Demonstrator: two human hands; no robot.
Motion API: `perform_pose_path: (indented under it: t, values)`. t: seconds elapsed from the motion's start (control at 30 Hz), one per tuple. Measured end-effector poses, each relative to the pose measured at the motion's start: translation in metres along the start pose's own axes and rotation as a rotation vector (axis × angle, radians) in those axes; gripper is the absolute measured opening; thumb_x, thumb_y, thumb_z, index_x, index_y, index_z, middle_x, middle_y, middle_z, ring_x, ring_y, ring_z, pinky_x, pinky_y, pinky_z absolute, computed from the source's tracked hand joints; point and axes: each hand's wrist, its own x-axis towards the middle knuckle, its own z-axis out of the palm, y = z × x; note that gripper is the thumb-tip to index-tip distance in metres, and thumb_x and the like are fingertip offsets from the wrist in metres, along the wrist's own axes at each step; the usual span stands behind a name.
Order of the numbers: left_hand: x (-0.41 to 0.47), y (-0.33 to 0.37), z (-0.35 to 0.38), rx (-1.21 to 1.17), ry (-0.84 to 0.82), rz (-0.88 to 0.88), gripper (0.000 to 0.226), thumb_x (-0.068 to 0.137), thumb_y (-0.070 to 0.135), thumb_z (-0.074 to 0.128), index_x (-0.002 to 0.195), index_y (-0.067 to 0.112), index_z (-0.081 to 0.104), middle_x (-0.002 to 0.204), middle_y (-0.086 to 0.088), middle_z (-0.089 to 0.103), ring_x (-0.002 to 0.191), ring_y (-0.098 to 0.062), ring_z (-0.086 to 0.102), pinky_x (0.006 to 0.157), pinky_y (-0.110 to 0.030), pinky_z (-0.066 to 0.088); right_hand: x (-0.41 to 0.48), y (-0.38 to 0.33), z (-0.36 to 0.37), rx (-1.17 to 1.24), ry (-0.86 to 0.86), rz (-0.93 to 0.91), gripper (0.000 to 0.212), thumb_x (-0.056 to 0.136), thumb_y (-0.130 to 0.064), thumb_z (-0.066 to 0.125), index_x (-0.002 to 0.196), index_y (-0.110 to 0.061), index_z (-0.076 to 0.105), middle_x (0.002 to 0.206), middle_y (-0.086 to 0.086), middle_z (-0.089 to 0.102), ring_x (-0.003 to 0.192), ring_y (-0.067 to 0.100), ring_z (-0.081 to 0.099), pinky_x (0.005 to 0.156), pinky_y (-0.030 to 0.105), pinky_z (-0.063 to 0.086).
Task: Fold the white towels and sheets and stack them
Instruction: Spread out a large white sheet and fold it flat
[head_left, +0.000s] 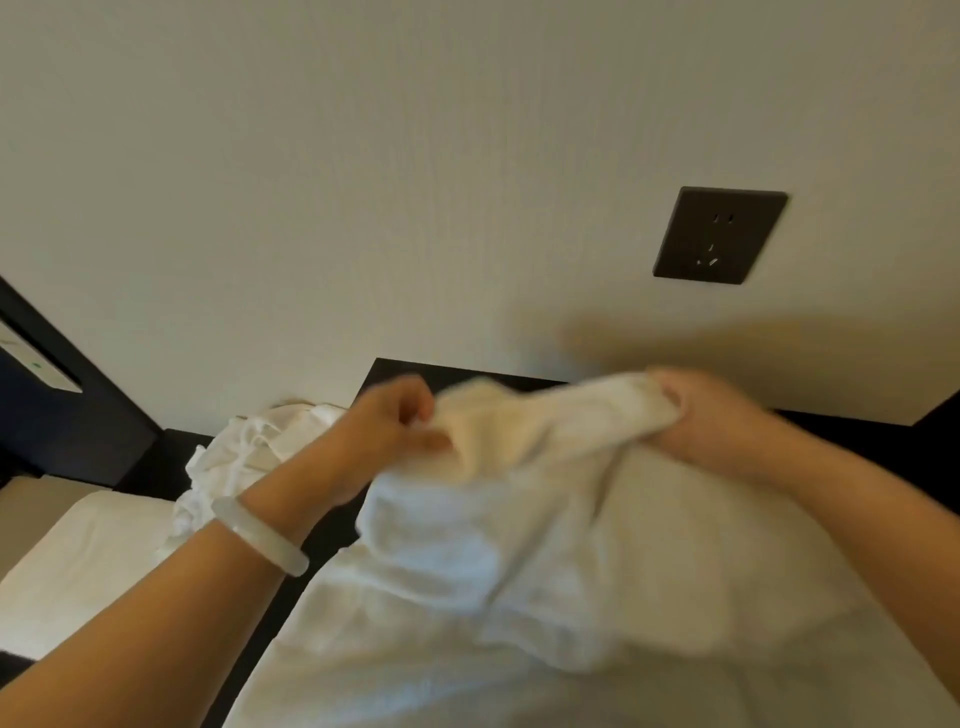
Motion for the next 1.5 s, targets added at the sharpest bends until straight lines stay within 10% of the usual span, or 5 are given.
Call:
perform_pose_path:
  t: [0.17, 0.73, 0.97, 1.23, 1.5]
  values:
    - [0.066, 0.021, -0.038, 0.302, 0.61, 0.172, 0.03, 0.077, -0.005, 0.06, 0.09, 0.022, 0.055, 0.097, -0.006, 0.058, 0.082, -0.024, 0.053, 0.062, -0.02, 0.036, 0.038, -0.019, -0.017, -0.609, 0.418, -0.087, 0.044, 0.085, -0.016, 0.069, 0.125, -0.013, 0.051, 0.129, 0.009, 0.053, 0.117, 0.032, 0.047, 0.094, 0.042, 0.034]
    - [-0.044, -0.129, 0.018, 1.088, 0.122, -0.066, 0.072, 0.086, 0.066, -0.016, 0.152, 0.038, -0.019, 0.162, 0.009, -0.023, 0.148, -0.012, -0.023, 0.123, -0.045, -0.004, -0.014, 0.068, 0.099, -0.723, -0.13, 0.155, 0.06, 0.104, -0.049, 0.018, 0.157, -0.03, -0.005, 0.165, -0.008, -0.011, 0.151, 0.009, -0.011, 0.12, 0.041, -0.012]
    - [-0.057, -0.13, 0.041, 1.103, 0.066, 0.139, 0.064, 0.096, 0.062, -0.006, 0.155, 0.038, 0.0, 0.163, 0.005, -0.008, 0.152, -0.02, -0.005, 0.121, -0.045, -0.005, -0.075, 0.024, 0.134, -0.648, -0.087, -0.259, 0.053, 0.102, -0.043, 0.028, 0.143, -0.019, 0.051, 0.15, 0.004, 0.046, 0.137, 0.02, 0.047, 0.114, 0.043, 0.018]
    - [-0.051, -0.13, 0.041, 1.059, 0.074, 0.009, 0.065, 0.094, 0.062, -0.006, 0.151, 0.035, -0.021, 0.161, 0.004, -0.024, 0.147, -0.017, -0.024, 0.121, -0.043, -0.014, -0.096, 0.052, 0.114, -0.372, 0.035, 0.011, 0.047, 0.105, -0.031, 0.039, 0.15, -0.02, 0.038, 0.16, -0.008, 0.025, 0.148, 0.007, 0.018, 0.115, 0.012, 0.001]
    - [-0.113, -0.123, 0.075, 0.996, 0.066, 0.062, 0.086, 0.074, 0.07, -0.026, 0.151, 0.033, -0.015, 0.16, 0.008, -0.018, 0.148, -0.015, -0.016, 0.122, -0.042, -0.004, -0.222, 0.132, 0.066, -0.312, 0.556, 0.785, 0.038, 0.095, -0.005, 0.055, 0.132, -0.001, 0.054, 0.135, 0.026, 0.052, 0.122, 0.045, 0.045, 0.103, 0.053, 0.037]
